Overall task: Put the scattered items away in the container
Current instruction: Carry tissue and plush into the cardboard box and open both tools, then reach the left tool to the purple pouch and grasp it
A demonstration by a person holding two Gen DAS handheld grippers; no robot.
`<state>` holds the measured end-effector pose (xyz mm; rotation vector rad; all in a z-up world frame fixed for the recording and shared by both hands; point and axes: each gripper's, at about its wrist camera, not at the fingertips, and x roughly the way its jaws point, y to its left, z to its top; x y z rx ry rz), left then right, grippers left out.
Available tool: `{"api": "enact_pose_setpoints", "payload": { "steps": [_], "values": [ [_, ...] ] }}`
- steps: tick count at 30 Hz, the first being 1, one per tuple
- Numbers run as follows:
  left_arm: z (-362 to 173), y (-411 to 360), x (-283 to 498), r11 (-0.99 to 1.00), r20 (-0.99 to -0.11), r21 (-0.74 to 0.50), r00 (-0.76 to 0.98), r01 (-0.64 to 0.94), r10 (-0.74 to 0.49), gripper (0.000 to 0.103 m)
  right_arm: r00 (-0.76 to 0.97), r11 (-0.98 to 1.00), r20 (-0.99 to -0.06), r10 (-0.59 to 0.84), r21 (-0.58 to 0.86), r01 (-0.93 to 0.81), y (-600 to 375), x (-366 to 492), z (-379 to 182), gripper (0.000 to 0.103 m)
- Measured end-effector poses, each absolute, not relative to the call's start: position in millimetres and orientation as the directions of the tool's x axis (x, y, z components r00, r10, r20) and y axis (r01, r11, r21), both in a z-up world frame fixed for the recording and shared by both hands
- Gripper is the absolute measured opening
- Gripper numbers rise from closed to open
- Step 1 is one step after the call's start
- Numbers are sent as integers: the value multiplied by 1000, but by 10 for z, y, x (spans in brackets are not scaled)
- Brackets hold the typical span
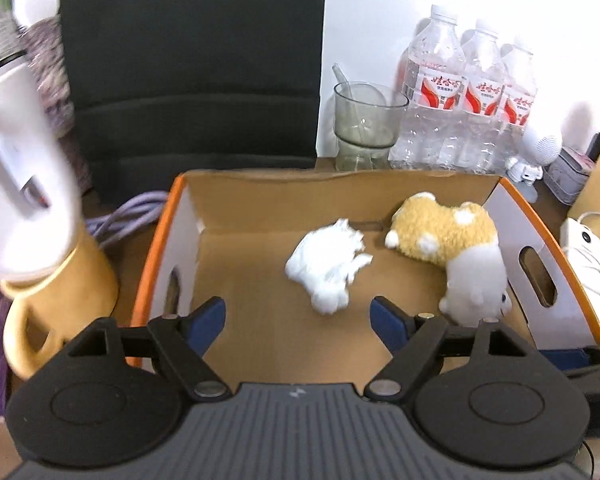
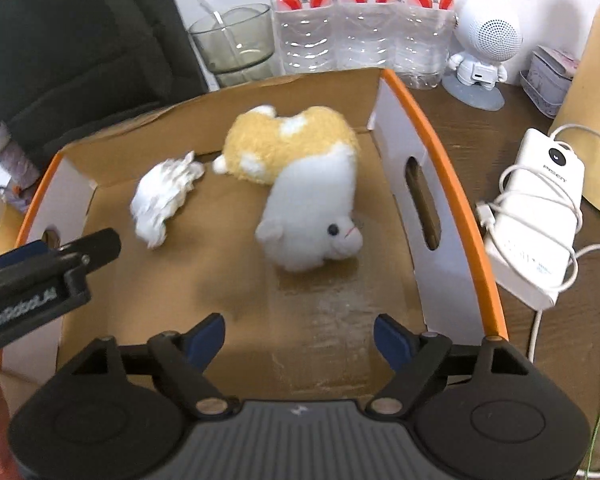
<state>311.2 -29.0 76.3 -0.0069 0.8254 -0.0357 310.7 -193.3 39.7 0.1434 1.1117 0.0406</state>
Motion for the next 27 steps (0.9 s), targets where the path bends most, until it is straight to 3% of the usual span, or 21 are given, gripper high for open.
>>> {"api": "enact_pose_setpoints", "payload": {
  "steps": [7,13,17,23,27],
  "values": [
    [833,-98,2779,999,-734,-27,678,26,-38,86,474,987,-873,113,153,47,-1902,2854,511,84],
    [1106,-45,2333,998,-686,-42,726,44,-61,87,583,990,-803,123,142,-13,-1895,2485,914,84],
    [1246,-10,1573,993,-571,-71,812,97,-120,100,701,992,-702,122,81,-92,-1921,1869,1124,91],
    [1016,-3,312,984,-404,-64,898,165,-177,103,856,988,-495,149,32,-153,-1966,516,1014,98],
    [713,8,-362,972,-381,-72,895,222,-232,103,899,981,-393,191,49,-187,-1955,-284,808,103]
  ]
}}
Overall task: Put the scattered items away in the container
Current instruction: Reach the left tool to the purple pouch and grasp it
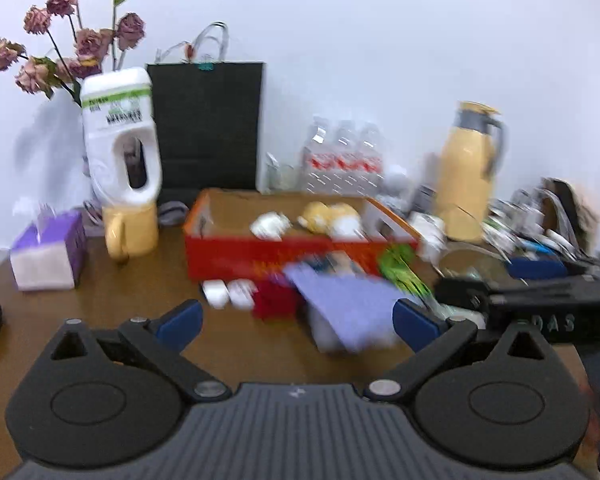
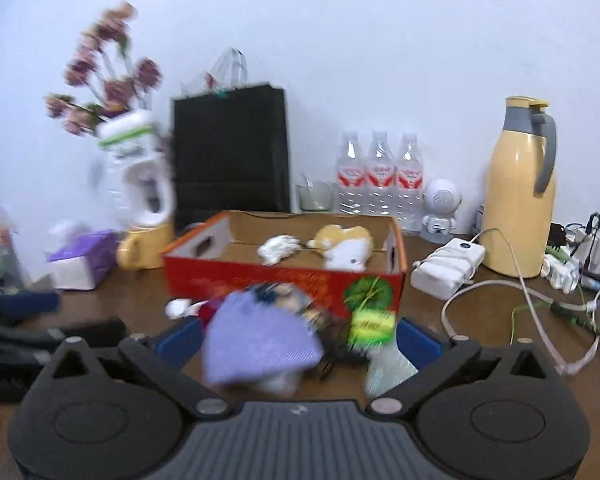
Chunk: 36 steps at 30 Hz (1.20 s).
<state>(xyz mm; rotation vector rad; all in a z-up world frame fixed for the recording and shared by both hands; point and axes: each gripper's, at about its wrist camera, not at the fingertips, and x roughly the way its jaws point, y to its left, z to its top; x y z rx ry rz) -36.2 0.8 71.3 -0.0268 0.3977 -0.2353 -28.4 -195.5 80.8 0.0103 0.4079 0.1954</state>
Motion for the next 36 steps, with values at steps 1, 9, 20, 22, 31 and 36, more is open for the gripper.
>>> {"api": "enact_pose_setpoints", "payload": {
  "steps": [1,9,20,22,31,36],
  "values": [
    [667,12,-478,968,-374,-64,894,242,-248,103,904,982,-385,187,52,-181,-1950,-423,751,103],
    [487,34,-817,965,-297,41,925,260,-236,103,908,981,-373,190,51,-185,-1911,-793,510,103],
    [334,-54,-335,972,-405,-46,885,230,-229,103,873,986,-460,161,42,-159,-2003,-488,336,102],
    [323,-83,-220,978,-445,-37,873,206,-201,103,870,988,-470,152,48,-147,-2031,-412,322,102],
    [319,-67,236,982,-540,-138,821,131,-185,103,859,988,-487,155,61,-143,-2093,-108,319,101],
    [371,-189,400,979,-502,-77,842,187,-200,103,856,990,-497,141,70,-123,-2133,-11,308,98]
  ]
}}
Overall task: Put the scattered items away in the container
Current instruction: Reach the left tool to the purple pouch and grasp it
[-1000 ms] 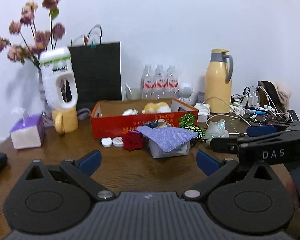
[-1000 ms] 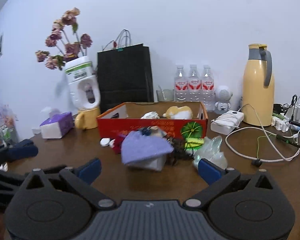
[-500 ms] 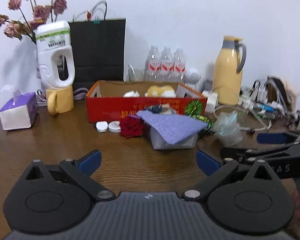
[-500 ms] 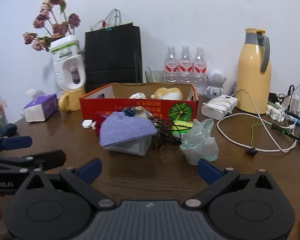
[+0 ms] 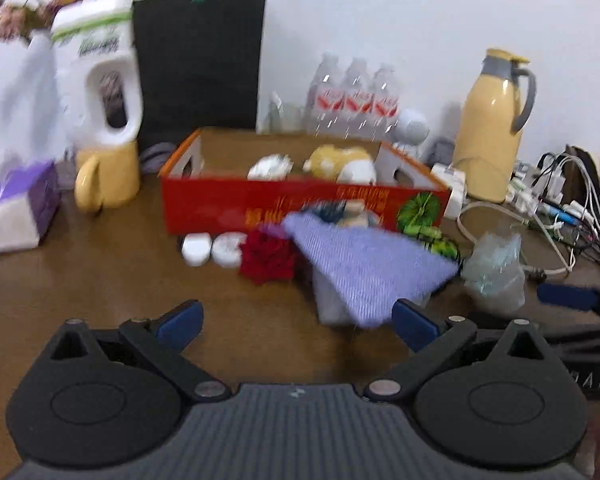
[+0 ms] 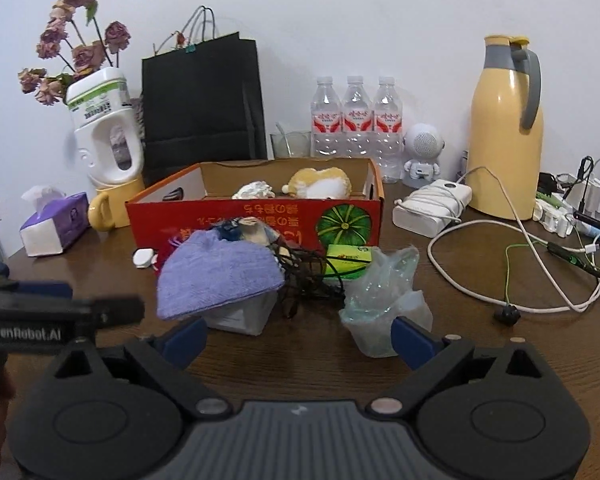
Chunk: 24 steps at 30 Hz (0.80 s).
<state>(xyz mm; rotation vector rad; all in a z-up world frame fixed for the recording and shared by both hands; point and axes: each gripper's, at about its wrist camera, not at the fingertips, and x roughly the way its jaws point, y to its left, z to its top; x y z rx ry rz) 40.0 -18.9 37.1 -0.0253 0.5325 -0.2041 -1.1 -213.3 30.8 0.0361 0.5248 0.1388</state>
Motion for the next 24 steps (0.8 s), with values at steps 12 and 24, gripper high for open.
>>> {"api": "enact_pose_setpoints", "payload": {
  "steps": [12,24],
  "values": [
    [305,-332,1007,936,-548,-208,759,284,-352,64,851,986,-501,156,123,-109,-2236,206,287,83],
    [754,131,795,861,-379,-367,789,352,-484,3,836,986,-523,169,91,-142,-2017,427,293,80]
  ]
}}
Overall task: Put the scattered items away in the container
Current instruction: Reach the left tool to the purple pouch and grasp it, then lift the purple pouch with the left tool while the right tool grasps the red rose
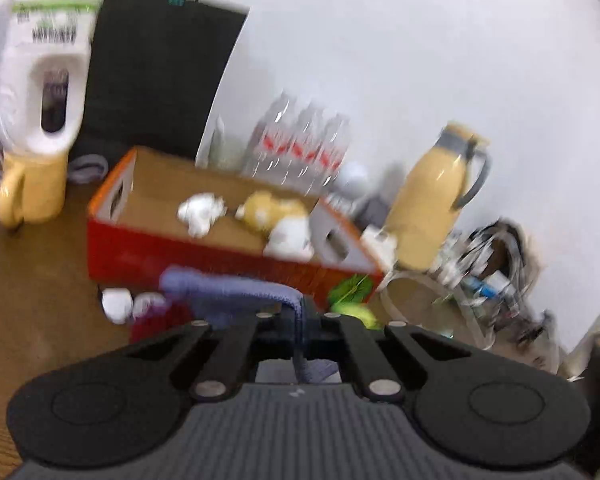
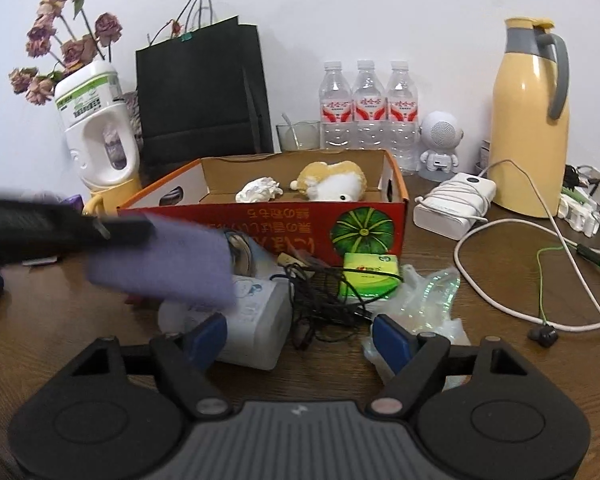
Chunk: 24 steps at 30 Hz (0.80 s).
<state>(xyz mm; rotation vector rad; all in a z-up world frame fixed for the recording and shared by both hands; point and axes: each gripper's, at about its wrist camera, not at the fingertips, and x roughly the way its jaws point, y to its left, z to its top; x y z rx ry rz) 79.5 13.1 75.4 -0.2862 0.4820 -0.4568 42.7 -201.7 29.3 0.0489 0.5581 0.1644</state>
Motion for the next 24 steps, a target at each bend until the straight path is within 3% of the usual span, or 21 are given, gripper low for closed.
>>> {"api": "enact_pose_setpoints", "payload": {
  "steps": [4,9,14,20,24],
  "values": [
    [1095,467,449,859,-239,-340,849,382,-472,3,840,984,-513,177,74,-162,-1934,408,351,80],
    [1300,935,227,889,-179,-362,915,280,-361,3,827,955,-480,291,94,-281,-1693,402,446,80],
    [1185,1131,72,937,-240,-305,938,172,-250,3,775,902,-492,395,51,-428,-1139,516,451,79],
    [899,1268,-21,943,-324,-324,927,79,-189,3,728,920,-578,367,111,-376,-808,945,313,78],
    [777,1326,-28,948,-360,-312,916,59,-176,3,756,948,-610,236,-28,-319,-578,1098,181,76]
  ]
}}
